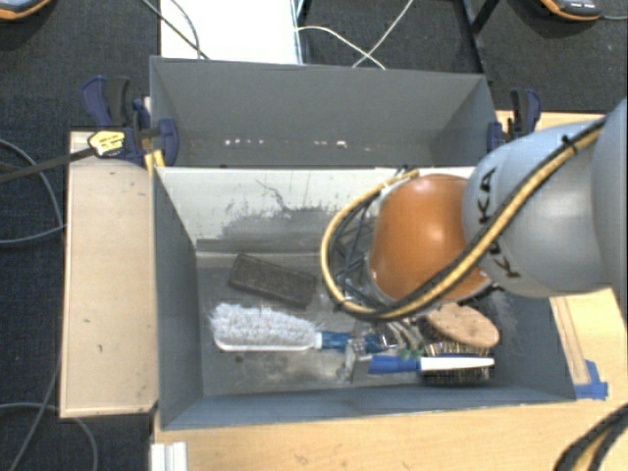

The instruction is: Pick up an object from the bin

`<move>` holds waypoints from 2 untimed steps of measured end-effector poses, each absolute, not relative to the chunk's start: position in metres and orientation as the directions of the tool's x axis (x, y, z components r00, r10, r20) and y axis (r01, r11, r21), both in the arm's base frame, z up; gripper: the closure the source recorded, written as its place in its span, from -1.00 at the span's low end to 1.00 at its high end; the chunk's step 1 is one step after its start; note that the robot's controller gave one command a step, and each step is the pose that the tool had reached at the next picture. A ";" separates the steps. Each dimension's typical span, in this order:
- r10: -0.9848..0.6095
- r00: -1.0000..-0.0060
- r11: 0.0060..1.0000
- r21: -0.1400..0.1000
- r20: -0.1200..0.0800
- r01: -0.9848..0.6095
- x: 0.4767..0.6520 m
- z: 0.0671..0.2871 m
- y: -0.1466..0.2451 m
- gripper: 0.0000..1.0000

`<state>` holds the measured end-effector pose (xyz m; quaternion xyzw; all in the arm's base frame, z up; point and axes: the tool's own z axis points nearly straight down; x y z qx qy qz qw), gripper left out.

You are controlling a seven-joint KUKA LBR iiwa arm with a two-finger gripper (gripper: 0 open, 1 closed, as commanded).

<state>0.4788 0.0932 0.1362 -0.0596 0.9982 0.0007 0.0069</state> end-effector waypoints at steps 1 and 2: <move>-0.085 -0.996 0.996 0.002 0.003 -0.085 0.478 0.100 0.108 -1.00; -0.013 -1.000 1.000 0.002 -0.011 -0.013 0.493 0.070 0.074 -1.00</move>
Offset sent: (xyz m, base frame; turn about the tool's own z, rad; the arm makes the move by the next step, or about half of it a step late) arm 0.0143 -0.0186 -0.0662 0.1024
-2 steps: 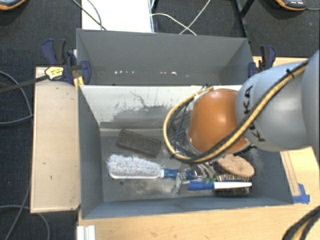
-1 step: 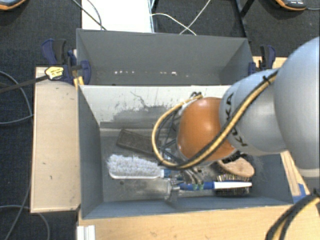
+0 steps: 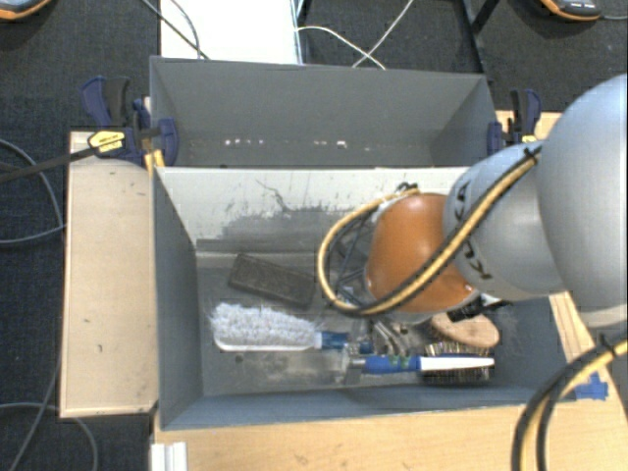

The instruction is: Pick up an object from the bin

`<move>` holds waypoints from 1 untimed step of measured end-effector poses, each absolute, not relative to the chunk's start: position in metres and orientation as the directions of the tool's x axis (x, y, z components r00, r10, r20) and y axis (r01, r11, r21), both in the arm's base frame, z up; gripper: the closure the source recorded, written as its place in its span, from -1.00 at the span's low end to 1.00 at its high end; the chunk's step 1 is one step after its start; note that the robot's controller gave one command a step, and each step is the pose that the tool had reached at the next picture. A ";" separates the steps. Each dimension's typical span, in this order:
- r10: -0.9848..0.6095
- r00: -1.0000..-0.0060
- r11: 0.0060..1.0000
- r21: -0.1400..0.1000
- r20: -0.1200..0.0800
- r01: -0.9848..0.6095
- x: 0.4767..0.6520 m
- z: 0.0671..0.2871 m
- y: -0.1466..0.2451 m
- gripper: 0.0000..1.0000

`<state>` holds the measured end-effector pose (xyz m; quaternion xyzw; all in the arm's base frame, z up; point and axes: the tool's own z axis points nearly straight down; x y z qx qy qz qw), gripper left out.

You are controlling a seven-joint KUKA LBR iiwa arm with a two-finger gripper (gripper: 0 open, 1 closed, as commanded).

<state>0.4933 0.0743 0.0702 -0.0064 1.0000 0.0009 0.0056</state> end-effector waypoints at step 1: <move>0.051 -0.999 0.999 0.004 0.000 0.051 0.483 0.070 0.102 1.00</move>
Offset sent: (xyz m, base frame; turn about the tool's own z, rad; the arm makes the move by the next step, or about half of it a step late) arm 0.0000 0.0000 0.0000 0.0000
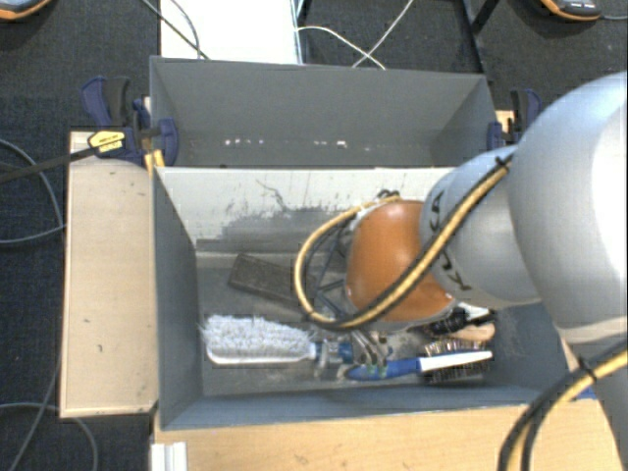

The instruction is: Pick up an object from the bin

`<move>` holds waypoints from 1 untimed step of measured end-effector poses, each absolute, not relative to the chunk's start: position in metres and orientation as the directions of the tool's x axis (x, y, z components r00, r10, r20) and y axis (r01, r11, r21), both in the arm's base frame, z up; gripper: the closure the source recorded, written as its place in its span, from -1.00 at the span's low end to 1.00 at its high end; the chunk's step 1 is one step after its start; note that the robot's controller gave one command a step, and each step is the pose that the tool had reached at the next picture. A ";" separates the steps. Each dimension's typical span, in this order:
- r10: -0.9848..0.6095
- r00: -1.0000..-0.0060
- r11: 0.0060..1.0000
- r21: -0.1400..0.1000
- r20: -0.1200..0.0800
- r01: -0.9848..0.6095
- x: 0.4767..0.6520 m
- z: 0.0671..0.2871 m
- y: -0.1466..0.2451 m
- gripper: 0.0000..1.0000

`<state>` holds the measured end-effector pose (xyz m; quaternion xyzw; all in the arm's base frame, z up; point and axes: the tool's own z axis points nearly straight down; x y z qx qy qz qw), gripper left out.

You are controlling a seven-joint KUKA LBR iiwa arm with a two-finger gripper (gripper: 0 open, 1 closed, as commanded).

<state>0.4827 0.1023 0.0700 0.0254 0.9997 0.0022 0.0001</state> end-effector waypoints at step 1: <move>0.052 -0.999 0.999 0.005 0.000 0.052 0.483 0.070 0.102 1.00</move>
Offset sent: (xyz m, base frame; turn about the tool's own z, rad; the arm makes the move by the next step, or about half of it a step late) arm 0.0001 0.0000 0.0135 0.0004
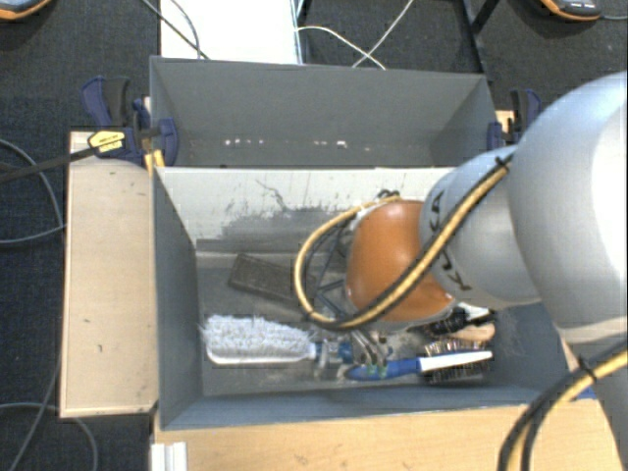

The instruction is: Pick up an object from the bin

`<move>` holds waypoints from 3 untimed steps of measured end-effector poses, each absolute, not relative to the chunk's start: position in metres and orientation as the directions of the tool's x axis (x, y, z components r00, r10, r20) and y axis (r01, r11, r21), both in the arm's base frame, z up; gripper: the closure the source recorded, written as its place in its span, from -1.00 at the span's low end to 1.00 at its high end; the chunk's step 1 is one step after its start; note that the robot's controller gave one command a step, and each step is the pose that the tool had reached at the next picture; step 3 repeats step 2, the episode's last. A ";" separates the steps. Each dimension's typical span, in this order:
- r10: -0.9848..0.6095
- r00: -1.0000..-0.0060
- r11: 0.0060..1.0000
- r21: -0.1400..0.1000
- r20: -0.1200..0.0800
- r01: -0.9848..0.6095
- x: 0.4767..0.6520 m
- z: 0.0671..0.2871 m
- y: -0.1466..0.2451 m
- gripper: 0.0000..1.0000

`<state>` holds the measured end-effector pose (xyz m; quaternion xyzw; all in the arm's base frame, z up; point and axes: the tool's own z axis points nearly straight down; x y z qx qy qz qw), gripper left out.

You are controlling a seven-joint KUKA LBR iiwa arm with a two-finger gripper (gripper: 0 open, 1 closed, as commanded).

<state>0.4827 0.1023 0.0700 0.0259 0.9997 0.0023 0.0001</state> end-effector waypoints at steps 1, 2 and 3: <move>0.052 -0.999 0.999 0.005 -0.002 0.052 0.482 0.075 0.102 1.00; 0.053 -0.999 0.999 0.002 0.010 0.053 0.480 0.099 0.102 1.00; 0.053 -0.999 0.999 0.002 0.010 0.053 0.480 0.099 0.102 1.00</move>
Offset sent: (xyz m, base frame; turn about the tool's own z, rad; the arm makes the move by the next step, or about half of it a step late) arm -0.0002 -0.0002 0.0923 0.0004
